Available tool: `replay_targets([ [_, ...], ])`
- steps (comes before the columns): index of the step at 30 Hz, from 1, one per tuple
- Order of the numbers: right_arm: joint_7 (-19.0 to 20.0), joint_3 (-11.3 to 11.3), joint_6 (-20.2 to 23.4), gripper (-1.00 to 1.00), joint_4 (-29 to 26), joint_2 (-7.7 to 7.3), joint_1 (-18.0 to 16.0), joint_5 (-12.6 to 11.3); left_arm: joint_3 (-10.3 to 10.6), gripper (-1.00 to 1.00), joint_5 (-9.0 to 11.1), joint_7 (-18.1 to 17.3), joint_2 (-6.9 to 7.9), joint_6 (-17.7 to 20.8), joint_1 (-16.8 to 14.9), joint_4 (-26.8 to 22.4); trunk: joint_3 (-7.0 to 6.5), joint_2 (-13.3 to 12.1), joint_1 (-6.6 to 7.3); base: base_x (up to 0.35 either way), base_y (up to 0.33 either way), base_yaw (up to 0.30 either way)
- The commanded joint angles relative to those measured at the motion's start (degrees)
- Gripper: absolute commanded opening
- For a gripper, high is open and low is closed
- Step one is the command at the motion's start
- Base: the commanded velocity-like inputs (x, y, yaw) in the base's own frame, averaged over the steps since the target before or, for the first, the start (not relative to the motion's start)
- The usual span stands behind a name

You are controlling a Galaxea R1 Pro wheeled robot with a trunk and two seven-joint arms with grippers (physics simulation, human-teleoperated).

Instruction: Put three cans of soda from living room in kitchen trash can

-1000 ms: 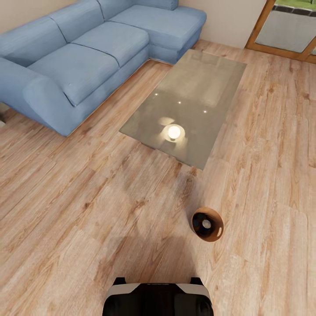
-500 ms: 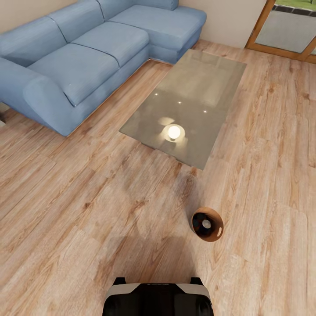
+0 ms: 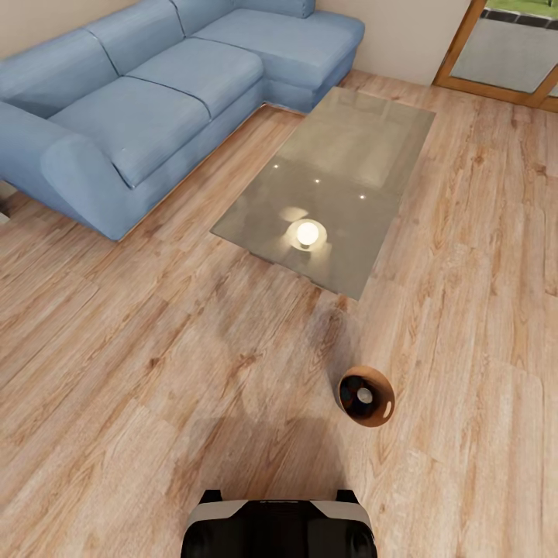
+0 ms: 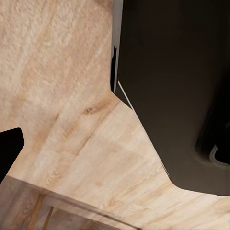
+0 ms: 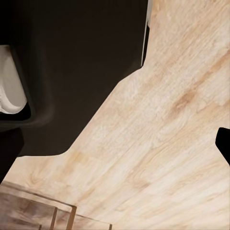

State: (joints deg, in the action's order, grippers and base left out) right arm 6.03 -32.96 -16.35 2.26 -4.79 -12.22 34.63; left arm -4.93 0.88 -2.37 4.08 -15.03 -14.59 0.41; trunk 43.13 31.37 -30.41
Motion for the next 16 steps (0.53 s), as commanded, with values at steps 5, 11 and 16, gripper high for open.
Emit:
replay_targets([
  [5, 0.01, 0.0, 0.0, 1.0, 0.02, -0.01, 0.0, 0.0, 0.01, 1.0, 0.0, 0.0, -0.03, 0.0, 0.0, -0.04, 0.0, 0.0, 0.0, 0.0, 0.0, 0.0],
  [11, 0.01, 0.0, 0.0, 1.0, 0.03, 0.03, 0.0, 0.0, -0.04, 1.0, 0.0, 0.0, 0.04, 0.0, 0.0, -0.03, 0.0, 0.0, 0.0, 0.0, 0.0, 0.0],
  [16, -0.03, 0.05, -0.01, 1.0, 0.03, 0.02, 0.0, 0.05, -0.01, 1.0, 0.02, 0.0, -0.01, 0.02, -0.01, 0.0, 0.0, 0.0, 0.0, 0.0, 0.0, 0.0],
])
